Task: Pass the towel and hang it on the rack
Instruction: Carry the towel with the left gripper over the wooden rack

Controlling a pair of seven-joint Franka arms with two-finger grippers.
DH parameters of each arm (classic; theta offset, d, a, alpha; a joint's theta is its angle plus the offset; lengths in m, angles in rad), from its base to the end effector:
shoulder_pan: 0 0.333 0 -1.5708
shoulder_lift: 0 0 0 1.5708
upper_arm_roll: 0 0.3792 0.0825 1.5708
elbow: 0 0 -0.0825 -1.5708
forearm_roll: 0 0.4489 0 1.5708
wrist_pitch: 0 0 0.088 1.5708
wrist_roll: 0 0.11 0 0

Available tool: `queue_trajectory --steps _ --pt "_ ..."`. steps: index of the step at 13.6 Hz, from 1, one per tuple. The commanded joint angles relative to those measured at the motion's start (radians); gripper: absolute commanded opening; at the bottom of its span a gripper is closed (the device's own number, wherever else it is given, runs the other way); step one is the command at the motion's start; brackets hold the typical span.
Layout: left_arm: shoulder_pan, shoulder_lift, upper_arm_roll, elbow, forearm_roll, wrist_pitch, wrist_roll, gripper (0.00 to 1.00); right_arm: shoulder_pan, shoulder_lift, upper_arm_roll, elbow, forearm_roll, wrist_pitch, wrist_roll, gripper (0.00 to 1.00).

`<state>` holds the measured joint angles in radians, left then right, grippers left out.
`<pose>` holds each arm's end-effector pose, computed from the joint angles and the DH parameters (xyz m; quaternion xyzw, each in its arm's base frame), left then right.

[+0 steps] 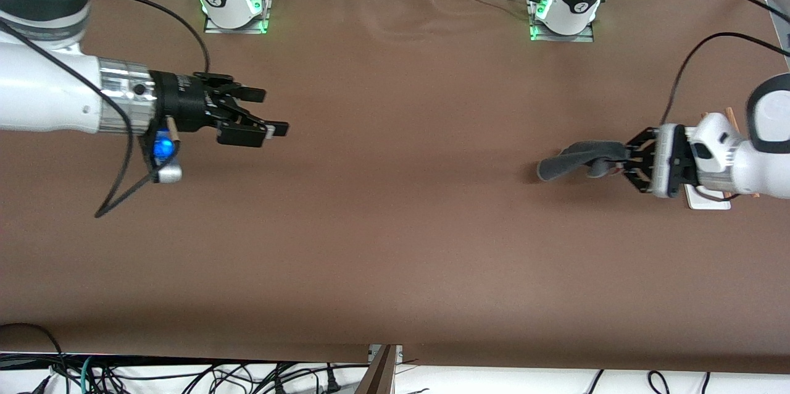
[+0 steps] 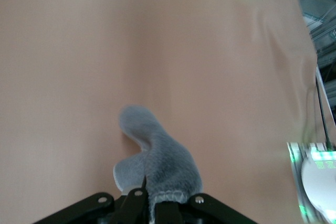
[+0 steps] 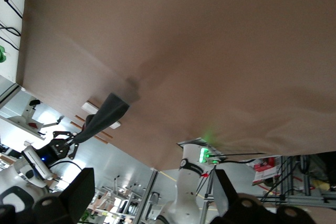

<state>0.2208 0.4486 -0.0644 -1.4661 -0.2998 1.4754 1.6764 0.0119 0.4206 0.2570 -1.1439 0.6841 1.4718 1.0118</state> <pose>0.7194 0.0857 0.4347 0.7107 -0.6500 -0.0019 0.2692 0.7189 0.2243 0.6550 -0.8641 0.3240 0.2554 0.2882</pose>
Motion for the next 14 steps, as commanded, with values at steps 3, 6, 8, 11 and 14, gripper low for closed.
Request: queue_trajectory --steps 3,6,8,11,14 --pt "0.165 0.021 -0.008 0.067 0.22 -0.037 -0.006 0.0 -0.006 -0.251 -0.054 -0.288 -0.196 -0.016 -0.315 0.99" --pt "0.23 0.03 0.011 0.069 0.307 -0.032 -0.009 0.0 -0.001 -0.298 -0.109 -0.339 -0.384 -0.031 -0.552 0.99" --pt "0.233 0.047 0.089 0.07 0.323 -0.027 -0.011 0.0 0.002 -0.318 -0.14 -0.361 -0.505 -0.021 -0.71 0.99" --pt "0.233 0.071 0.198 0.069 0.326 0.006 -0.004 0.0 0.002 -0.324 -0.174 -0.37 -0.653 0.001 -0.879 0.99" --pt "0.277 0.105 0.236 0.07 0.329 0.083 -0.001 0.0 0.002 -0.351 -0.182 -0.465 -0.696 0.096 -0.929 0.99"
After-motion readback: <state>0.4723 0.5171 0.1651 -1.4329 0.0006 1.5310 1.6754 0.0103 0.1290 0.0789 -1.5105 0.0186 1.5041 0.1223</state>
